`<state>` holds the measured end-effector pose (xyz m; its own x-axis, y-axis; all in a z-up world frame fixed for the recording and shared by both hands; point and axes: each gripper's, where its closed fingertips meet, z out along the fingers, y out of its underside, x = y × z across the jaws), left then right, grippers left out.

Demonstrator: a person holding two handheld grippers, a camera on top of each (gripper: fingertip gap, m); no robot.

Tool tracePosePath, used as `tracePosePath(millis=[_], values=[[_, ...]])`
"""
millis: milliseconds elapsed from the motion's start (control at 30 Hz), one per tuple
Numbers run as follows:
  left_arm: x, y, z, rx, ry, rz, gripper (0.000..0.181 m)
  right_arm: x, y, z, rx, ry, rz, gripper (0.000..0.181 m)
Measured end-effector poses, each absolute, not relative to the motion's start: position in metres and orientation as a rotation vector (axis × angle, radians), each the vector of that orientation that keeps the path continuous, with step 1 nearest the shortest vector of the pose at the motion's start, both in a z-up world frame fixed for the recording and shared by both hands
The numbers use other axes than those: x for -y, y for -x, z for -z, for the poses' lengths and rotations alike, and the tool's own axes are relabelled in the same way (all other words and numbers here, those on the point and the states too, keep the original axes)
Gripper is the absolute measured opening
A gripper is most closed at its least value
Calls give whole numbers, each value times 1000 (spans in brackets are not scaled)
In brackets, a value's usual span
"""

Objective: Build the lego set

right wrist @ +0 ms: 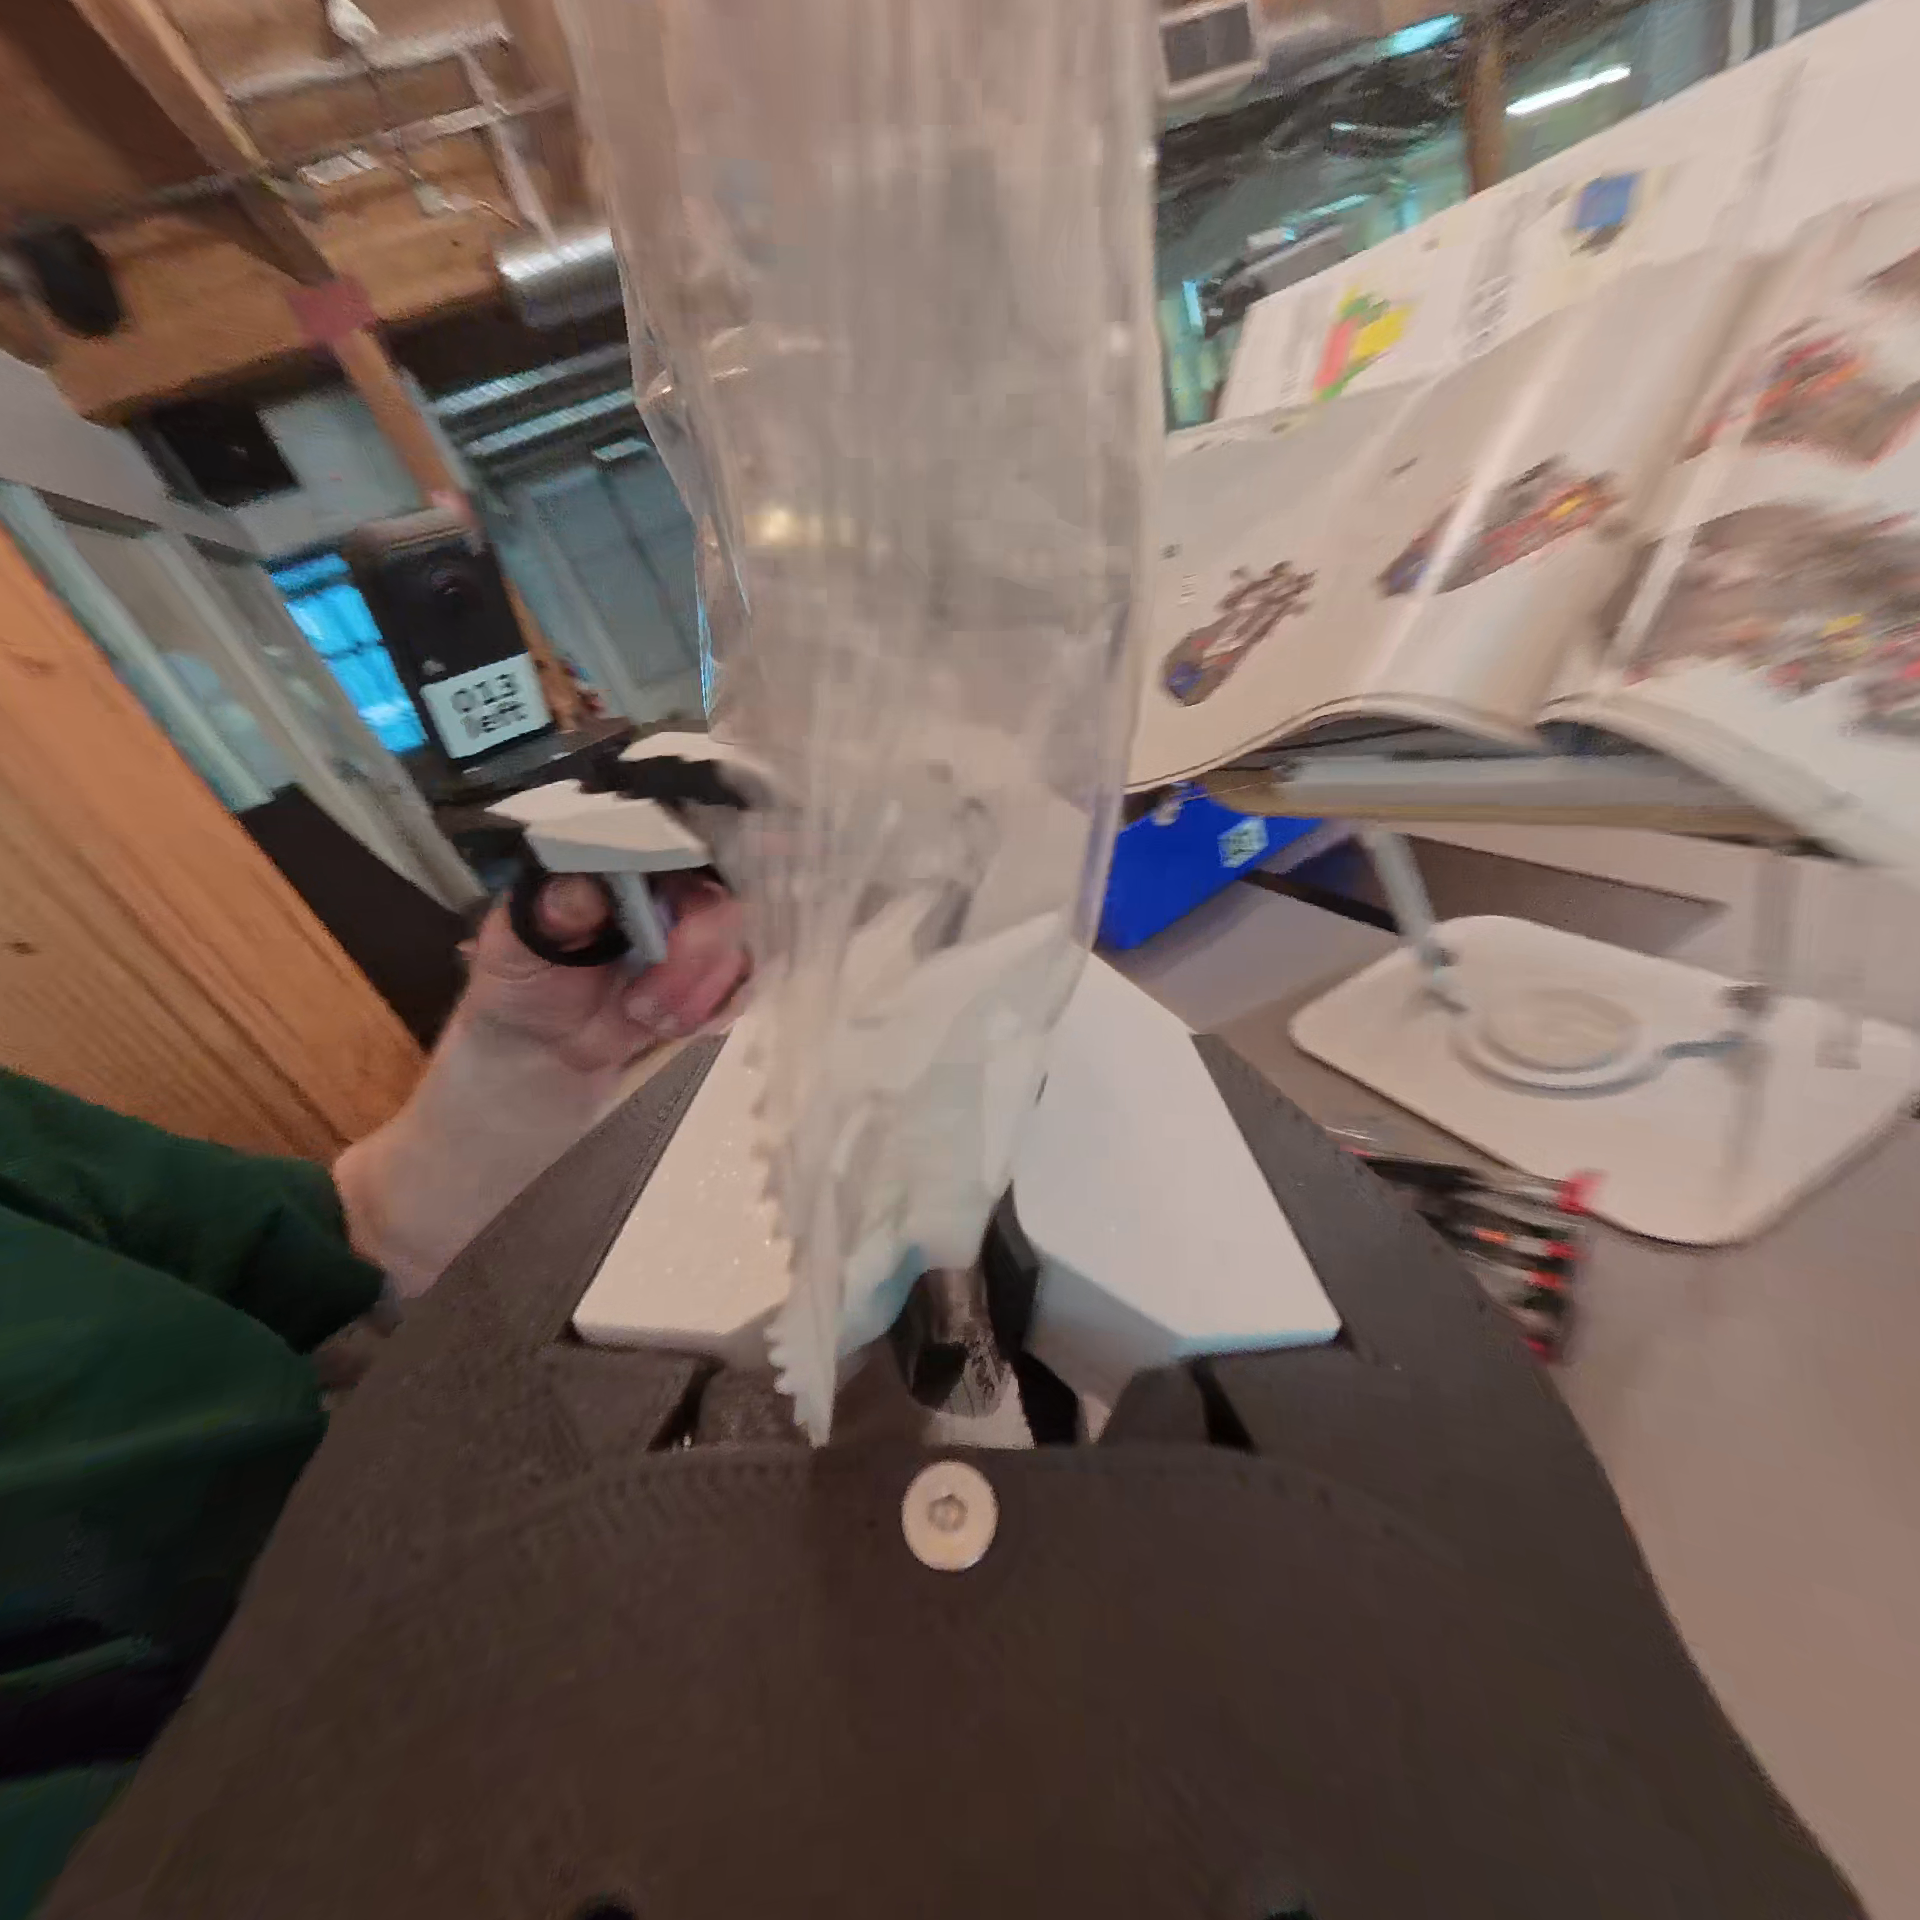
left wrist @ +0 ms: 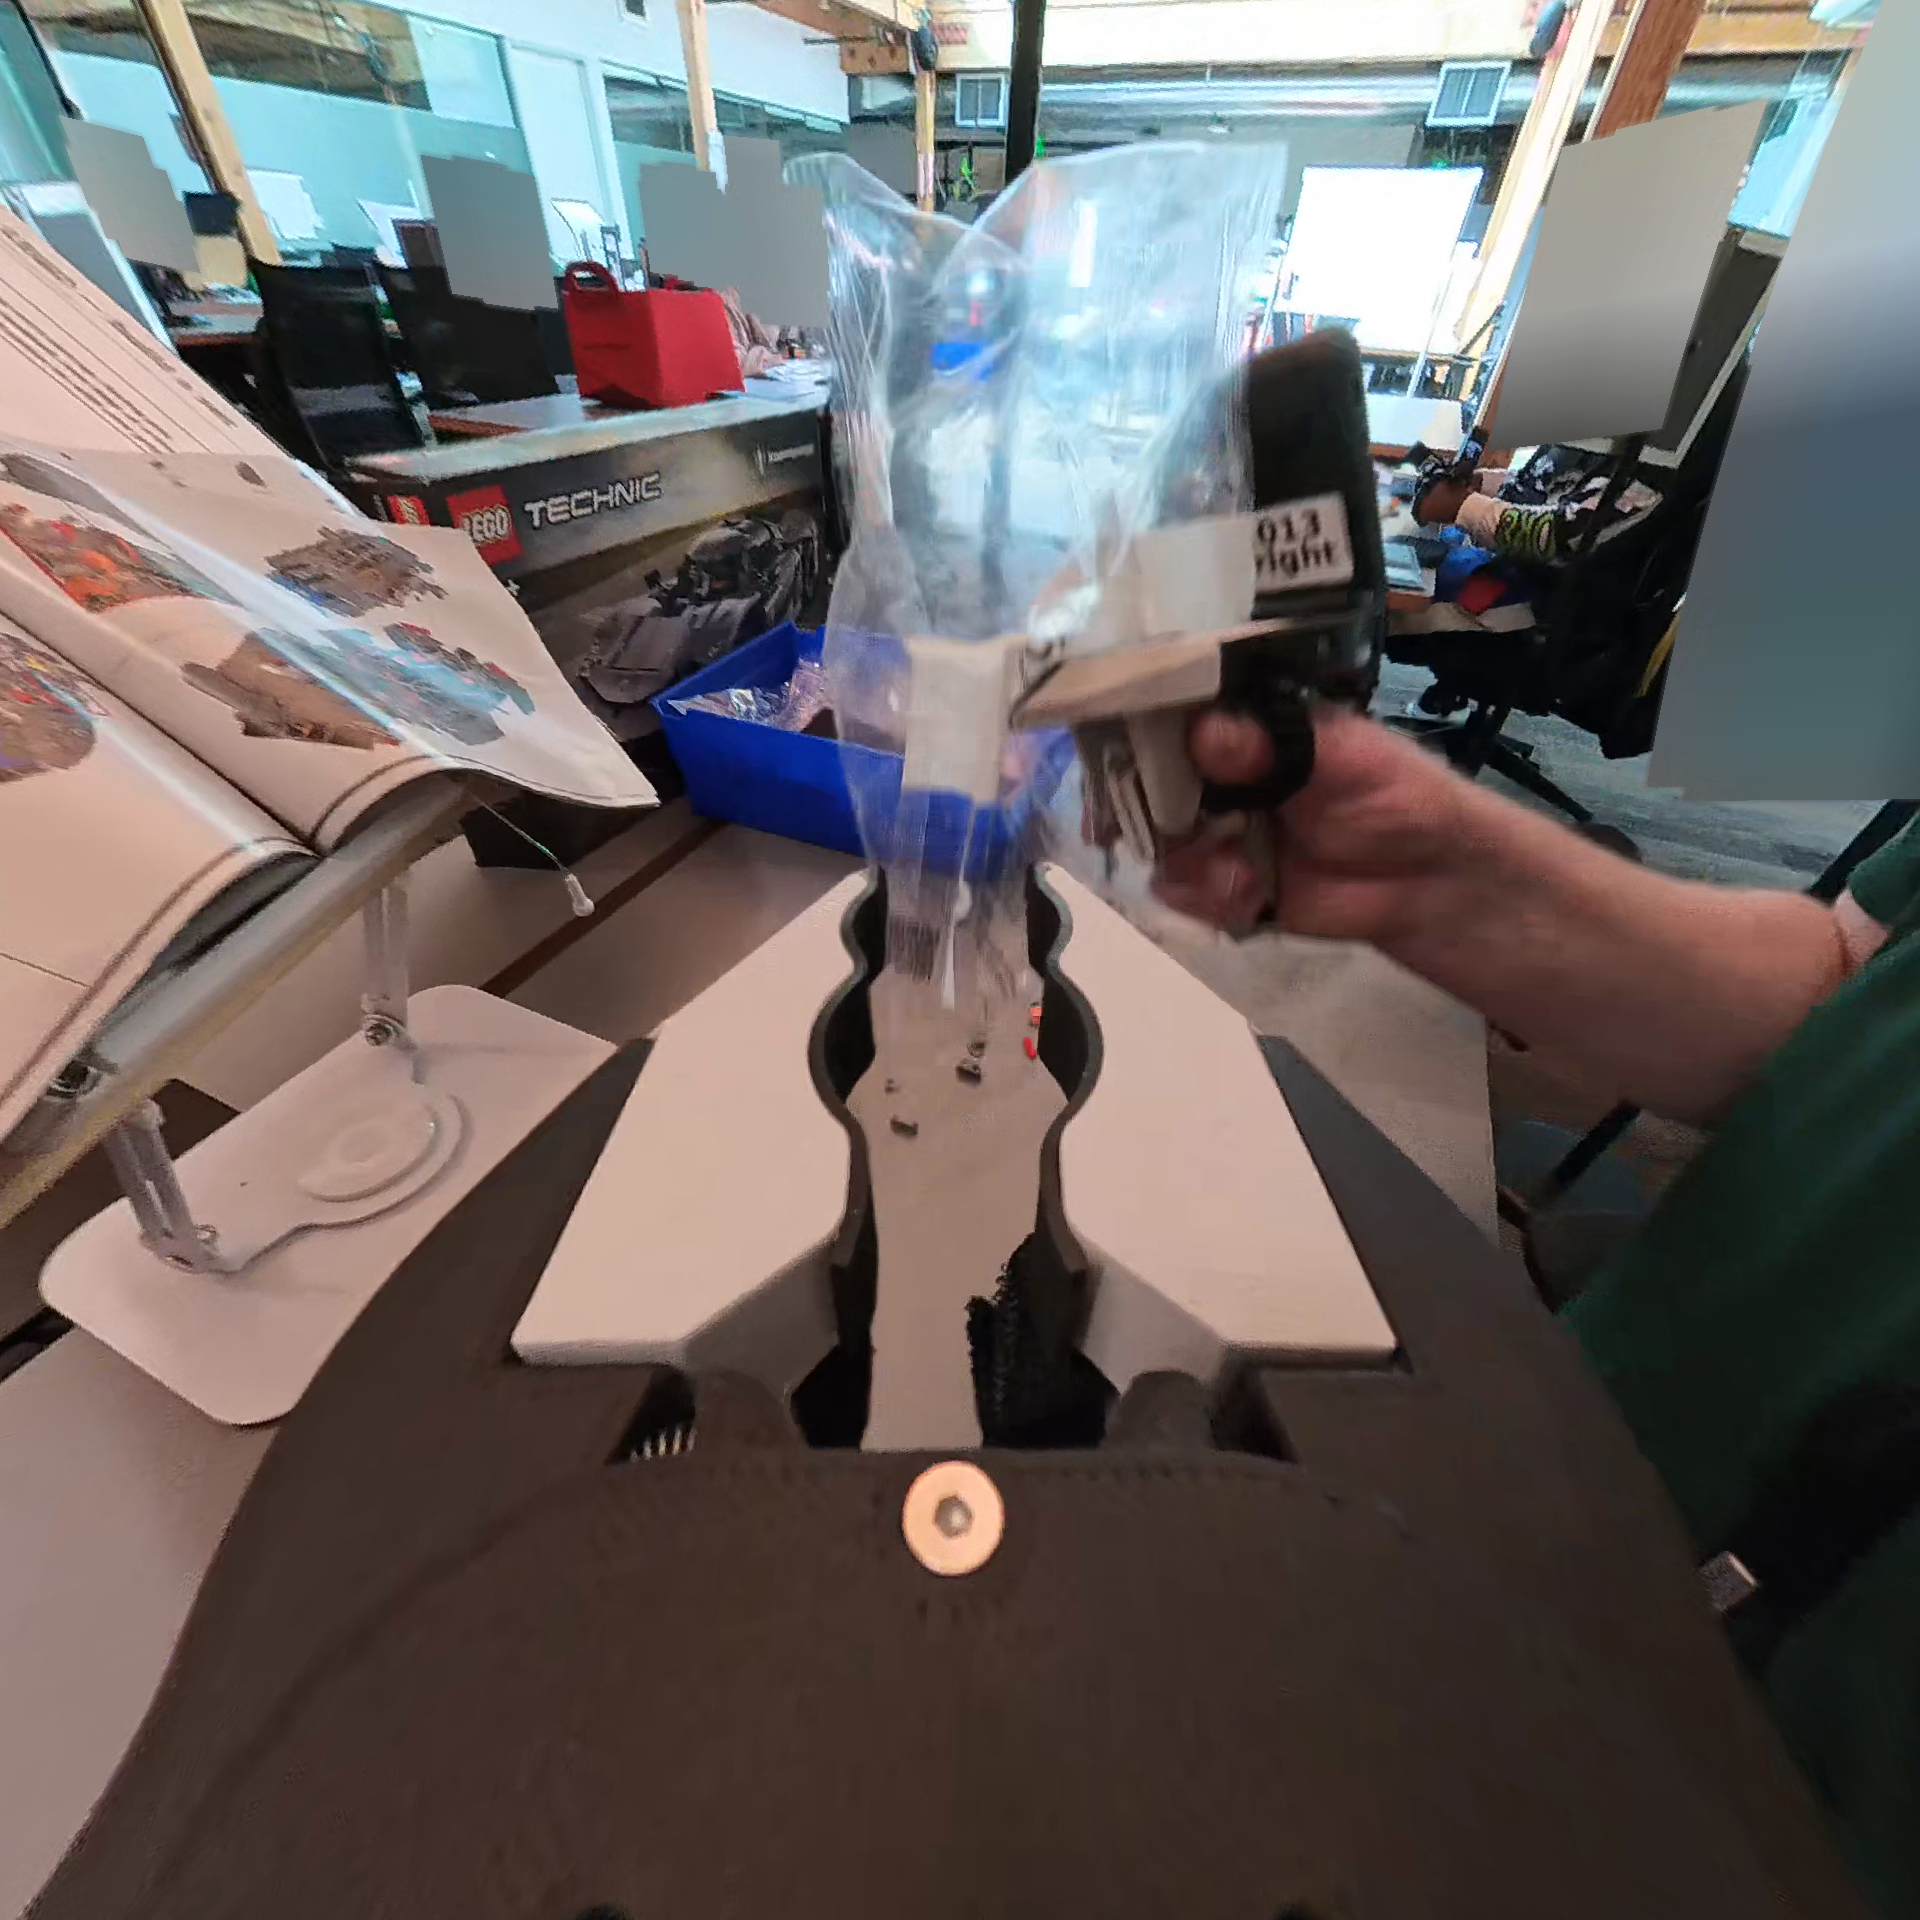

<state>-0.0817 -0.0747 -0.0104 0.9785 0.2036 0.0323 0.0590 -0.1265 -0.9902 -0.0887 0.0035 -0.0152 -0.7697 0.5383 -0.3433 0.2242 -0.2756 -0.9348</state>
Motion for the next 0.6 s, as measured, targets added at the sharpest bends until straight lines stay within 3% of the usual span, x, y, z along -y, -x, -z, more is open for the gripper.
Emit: tracePosePath(millis=[67, 267, 433, 600], values=[[84, 86, 4, 196, 1694, -181, 35, -48, 98, -2, 1775, 994, -1983, 0], [125, 101, 8, 235, 1743, -300, 32, -226, 163, -29, 1762, 1256, -1474, 0], [161, 112, 20, 310, 1797, -349, 28, -332, 213, 30, 1808, 1611, -1329, 0], [190, 134, 33, 435, 1818, -366, 27, -377, 234, 115, 1900, 1860, -1216, 0]])
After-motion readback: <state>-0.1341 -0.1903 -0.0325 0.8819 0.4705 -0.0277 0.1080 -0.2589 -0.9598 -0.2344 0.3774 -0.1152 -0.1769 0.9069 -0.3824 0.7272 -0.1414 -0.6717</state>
